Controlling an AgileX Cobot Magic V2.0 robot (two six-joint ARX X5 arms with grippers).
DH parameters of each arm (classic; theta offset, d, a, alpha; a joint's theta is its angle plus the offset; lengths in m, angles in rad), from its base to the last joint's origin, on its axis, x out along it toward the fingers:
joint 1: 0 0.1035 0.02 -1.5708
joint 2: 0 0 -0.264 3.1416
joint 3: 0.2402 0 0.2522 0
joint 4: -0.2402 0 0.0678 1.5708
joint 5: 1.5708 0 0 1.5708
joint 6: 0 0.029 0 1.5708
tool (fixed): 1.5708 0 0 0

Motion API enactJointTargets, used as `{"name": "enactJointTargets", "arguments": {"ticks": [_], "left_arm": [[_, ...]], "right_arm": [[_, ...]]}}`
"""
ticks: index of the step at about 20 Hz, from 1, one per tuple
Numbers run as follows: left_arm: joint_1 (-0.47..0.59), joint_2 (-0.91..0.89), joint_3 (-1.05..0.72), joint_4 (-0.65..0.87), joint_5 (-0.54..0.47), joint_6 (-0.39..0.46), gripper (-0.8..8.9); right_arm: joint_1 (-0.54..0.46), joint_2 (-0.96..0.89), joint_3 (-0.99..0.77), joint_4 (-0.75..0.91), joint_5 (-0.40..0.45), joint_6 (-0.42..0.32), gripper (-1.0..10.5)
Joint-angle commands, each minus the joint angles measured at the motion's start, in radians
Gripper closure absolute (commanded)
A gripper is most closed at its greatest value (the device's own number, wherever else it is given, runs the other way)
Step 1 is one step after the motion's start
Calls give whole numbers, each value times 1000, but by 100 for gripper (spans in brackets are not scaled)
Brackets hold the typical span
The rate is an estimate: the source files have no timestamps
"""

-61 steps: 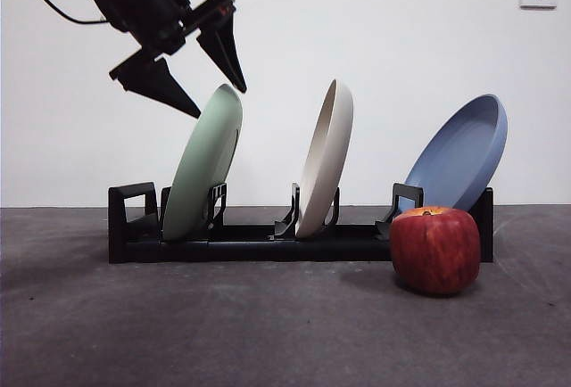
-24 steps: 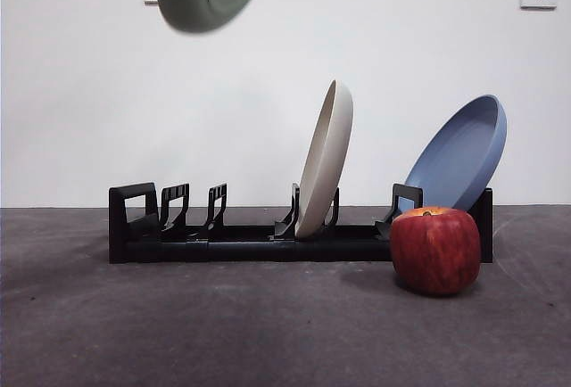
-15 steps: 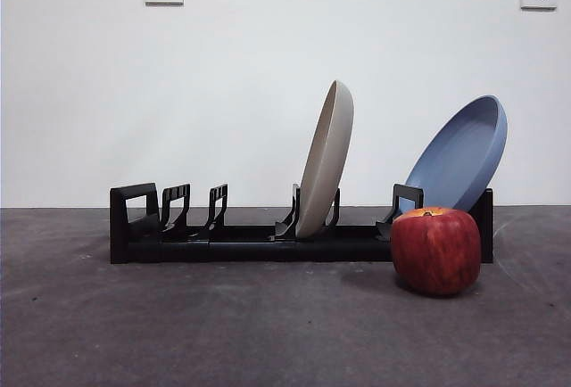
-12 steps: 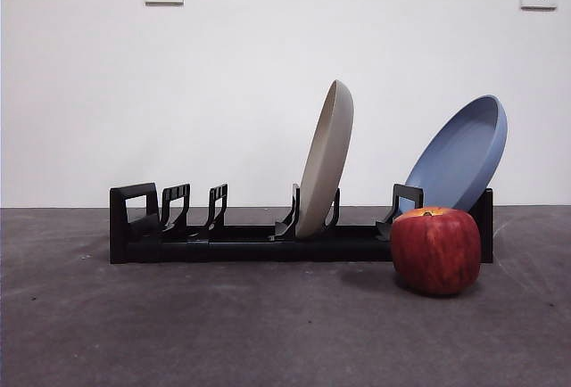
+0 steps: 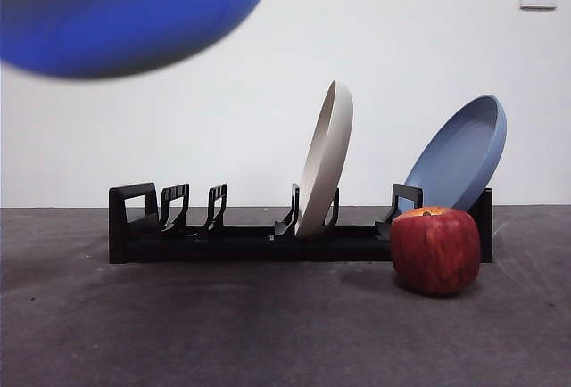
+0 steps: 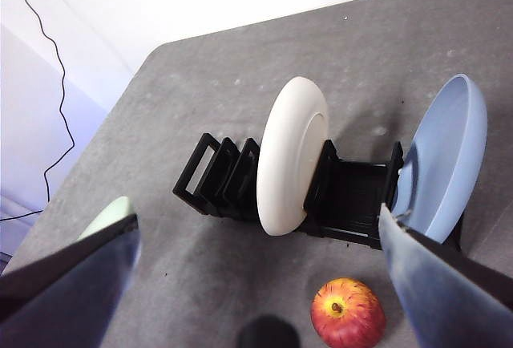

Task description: Take the green plate from the plate rack,put the plate on the table,take the apple from the table,put the apple in the plate

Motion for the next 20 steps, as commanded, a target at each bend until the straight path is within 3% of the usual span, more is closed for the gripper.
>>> {"name": "enactJointTargets", "arguments": {"ticks": [1,4,10,20], "left_arm": [[3,2,-137,117,-8,-36,823],[18,3,-261,268,17,-33,823],[87,18,-431,523,171,-16,823],[230,151,-466,642,269,87,823]], "right_arm": [[1,1,3,-3,-9,-8,447],[1,1,3,-13,-14,-9,447],[1,0,3,-27,-15,-17,447],[1,0,3,-27,-15,-17,447]]}}
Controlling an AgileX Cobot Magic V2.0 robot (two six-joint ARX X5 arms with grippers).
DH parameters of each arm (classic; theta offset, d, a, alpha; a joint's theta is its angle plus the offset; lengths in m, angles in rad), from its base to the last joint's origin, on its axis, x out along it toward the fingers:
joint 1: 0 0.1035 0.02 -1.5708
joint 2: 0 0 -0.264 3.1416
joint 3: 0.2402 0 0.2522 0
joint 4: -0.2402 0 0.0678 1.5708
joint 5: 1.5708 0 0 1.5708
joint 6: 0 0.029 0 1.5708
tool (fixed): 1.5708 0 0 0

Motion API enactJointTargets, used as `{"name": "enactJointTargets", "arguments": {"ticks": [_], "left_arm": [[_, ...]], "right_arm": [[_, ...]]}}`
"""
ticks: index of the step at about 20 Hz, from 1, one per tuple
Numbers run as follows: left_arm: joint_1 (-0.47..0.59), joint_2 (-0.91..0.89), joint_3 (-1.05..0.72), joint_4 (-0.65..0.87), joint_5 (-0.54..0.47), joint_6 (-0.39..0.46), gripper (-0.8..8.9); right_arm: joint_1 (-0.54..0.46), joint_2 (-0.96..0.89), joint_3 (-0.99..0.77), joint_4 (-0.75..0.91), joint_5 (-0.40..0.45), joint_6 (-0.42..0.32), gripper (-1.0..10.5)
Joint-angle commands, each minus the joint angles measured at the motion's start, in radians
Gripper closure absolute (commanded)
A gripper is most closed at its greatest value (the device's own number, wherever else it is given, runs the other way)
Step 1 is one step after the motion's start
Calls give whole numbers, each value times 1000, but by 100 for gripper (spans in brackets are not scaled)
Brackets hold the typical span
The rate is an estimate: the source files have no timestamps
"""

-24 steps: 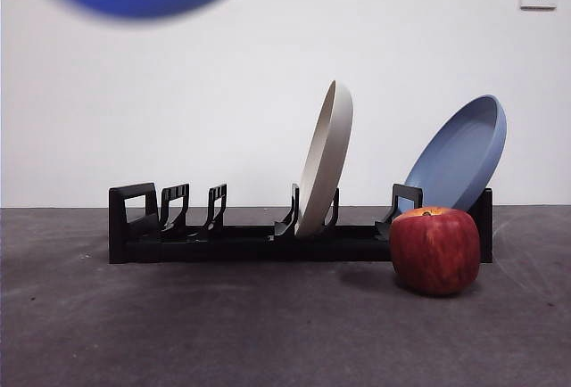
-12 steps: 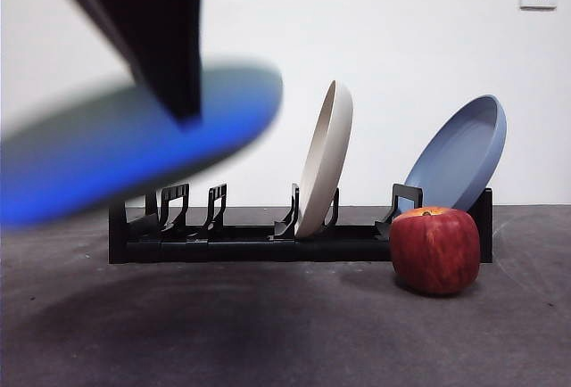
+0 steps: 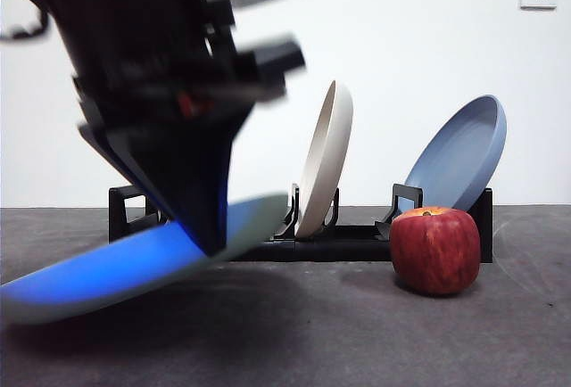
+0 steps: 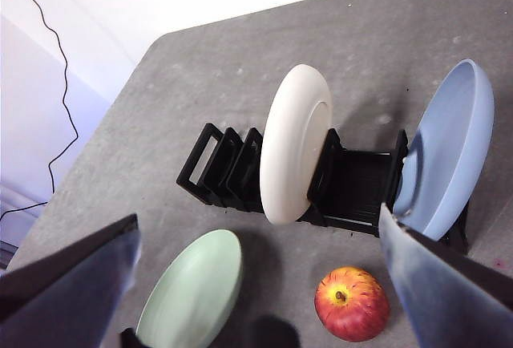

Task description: Take the green plate from the plate rack,put the plate on the table,take the apple from the table,put the apple in the plate

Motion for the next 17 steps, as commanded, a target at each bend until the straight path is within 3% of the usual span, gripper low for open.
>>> {"name": "enactJointTargets", "arguments": {"ticks": [1,6,17], "left_arm": [[28,61,-10,40,51,43,823],[54,167,-10,91,169,57,823],[56,181,-10,74,235,52,786]], "right_arm": [[1,0,3,0,-4,-10,447],[1,0,3,1,-4,-11,447],[1,0,3,0,-5,-11,447]]}}
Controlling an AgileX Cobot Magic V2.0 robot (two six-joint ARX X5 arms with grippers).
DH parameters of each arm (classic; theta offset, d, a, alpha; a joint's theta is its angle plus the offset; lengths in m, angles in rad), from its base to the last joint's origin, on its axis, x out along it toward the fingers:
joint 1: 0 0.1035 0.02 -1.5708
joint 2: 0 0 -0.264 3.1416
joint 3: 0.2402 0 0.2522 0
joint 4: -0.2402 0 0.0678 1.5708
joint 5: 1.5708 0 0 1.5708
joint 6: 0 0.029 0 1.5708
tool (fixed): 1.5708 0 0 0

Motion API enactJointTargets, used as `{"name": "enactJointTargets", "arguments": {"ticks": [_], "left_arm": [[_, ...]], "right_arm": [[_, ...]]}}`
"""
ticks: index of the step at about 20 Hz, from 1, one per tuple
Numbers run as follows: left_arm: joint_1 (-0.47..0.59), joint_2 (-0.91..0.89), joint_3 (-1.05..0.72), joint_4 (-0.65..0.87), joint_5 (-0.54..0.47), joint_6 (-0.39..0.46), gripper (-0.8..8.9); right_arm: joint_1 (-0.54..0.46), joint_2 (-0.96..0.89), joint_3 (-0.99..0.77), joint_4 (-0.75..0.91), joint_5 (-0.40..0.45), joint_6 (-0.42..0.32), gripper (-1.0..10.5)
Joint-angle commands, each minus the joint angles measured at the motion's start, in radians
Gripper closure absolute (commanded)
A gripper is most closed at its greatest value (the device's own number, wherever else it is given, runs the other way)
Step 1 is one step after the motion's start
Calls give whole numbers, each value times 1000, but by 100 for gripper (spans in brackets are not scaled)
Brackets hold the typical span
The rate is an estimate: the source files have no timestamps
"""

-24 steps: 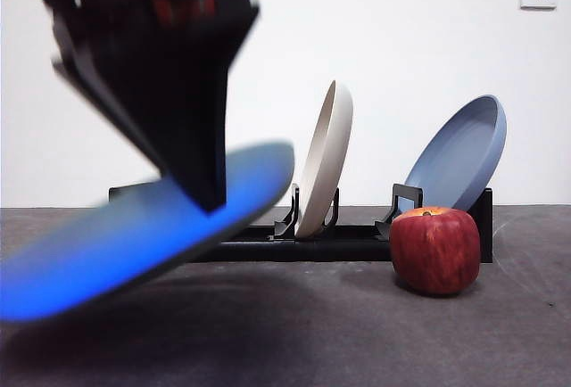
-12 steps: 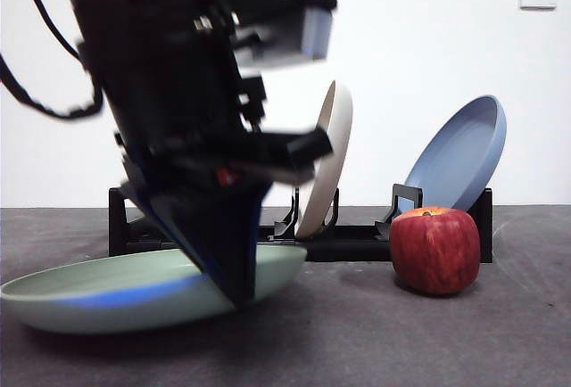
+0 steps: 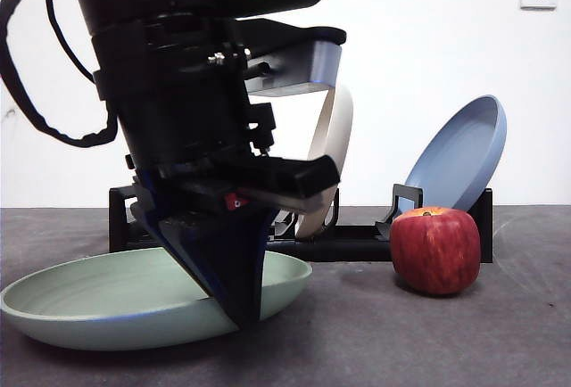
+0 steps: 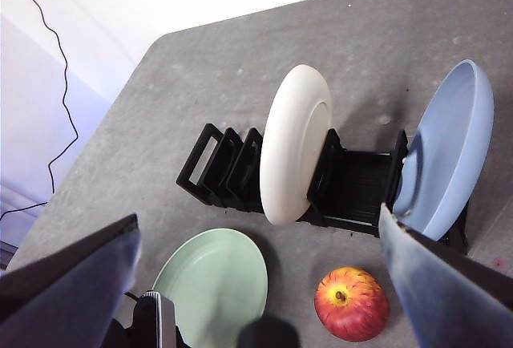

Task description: Take the green plate from the plate rack,put the plate on the table,take the apple from the table,put the apple in the plate

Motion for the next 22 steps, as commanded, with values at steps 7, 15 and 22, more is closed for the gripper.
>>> {"name": "enactJointTargets", "arguments": {"ticks": [7,15,22], "left_arm": [[14,3,-23,-44,93,-65,554],[14,-379,165,-171,1,-76,554],[14,-660,548,-398,-146,-20,554]], "right_arm": [[1,0,3,-22,-16,-18,447],[88,1,3,-161,-6,-109,447],[366,50,1,-281,363,-142,446]]}}
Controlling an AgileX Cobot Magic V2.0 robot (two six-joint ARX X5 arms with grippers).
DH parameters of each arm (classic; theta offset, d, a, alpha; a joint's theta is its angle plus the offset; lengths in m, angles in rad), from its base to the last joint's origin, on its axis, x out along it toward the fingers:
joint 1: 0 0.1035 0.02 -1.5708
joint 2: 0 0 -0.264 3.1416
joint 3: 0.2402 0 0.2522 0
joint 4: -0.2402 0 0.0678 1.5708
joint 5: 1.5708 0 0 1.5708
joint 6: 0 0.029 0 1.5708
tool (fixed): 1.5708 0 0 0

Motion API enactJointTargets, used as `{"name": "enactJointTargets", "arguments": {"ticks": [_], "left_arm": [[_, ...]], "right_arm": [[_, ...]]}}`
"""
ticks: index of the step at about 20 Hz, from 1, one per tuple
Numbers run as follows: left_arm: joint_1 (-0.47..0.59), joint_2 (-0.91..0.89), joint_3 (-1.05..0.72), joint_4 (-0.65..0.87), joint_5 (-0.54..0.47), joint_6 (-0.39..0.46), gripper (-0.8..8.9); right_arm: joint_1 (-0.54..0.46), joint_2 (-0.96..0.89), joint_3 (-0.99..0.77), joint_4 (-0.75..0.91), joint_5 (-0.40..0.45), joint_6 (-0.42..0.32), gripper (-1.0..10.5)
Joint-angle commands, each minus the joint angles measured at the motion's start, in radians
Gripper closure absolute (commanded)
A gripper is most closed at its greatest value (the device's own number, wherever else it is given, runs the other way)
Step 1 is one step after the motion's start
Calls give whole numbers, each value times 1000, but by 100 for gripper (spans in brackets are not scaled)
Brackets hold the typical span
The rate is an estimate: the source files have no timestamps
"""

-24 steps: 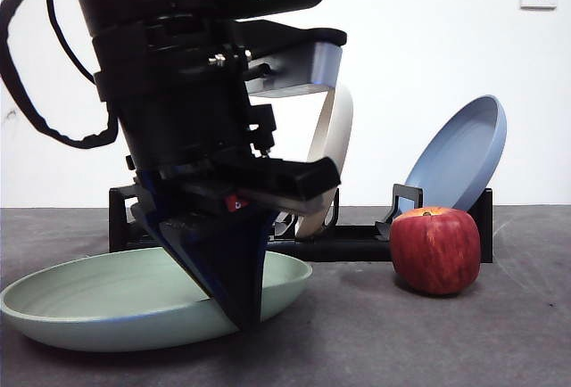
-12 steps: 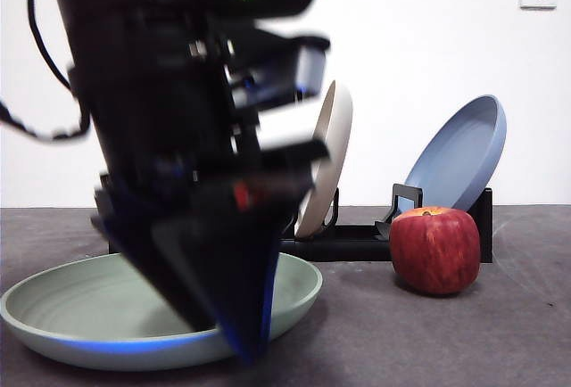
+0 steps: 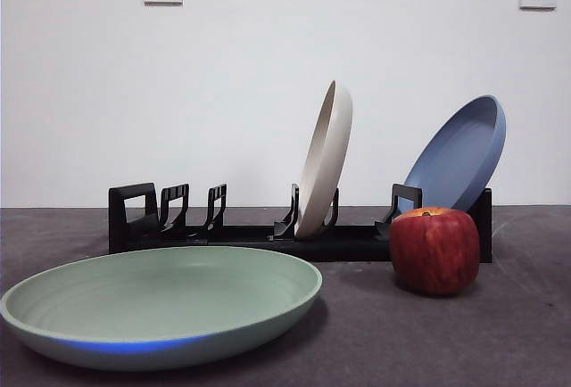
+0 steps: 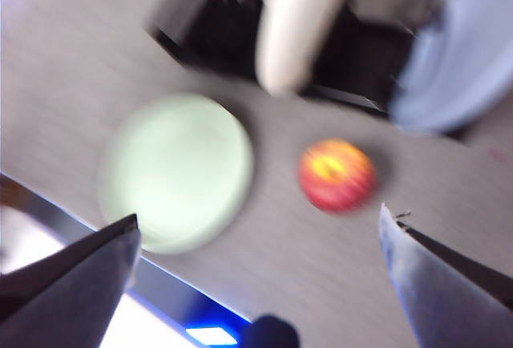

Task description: Take the green plate from the plate rack,put the plate on the table,take the apple from the table,put the apple in the plate

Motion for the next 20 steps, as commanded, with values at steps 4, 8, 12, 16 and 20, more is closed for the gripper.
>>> {"name": "enactJointTargets", "arguments": {"ticks": [4,8,12,16,20], "left_arm": [[1,-125,142,-147,-95,23,554],[1,-191,151,-210,-134,3,554],[1,-232,151,-261,-166,-16,554],[1,-239,151,-294,-177,-23,554],[1,-238,151,-320,-216,-26,554]], "right_arm": [[169,119,-11,17,156,-2,446],[237,208,-62,85,235,19,446],[271,287,-146,214,283,28,446],[273,362,-196,322,327,38,446],[273,441,-212,380,361,34,445]]}}
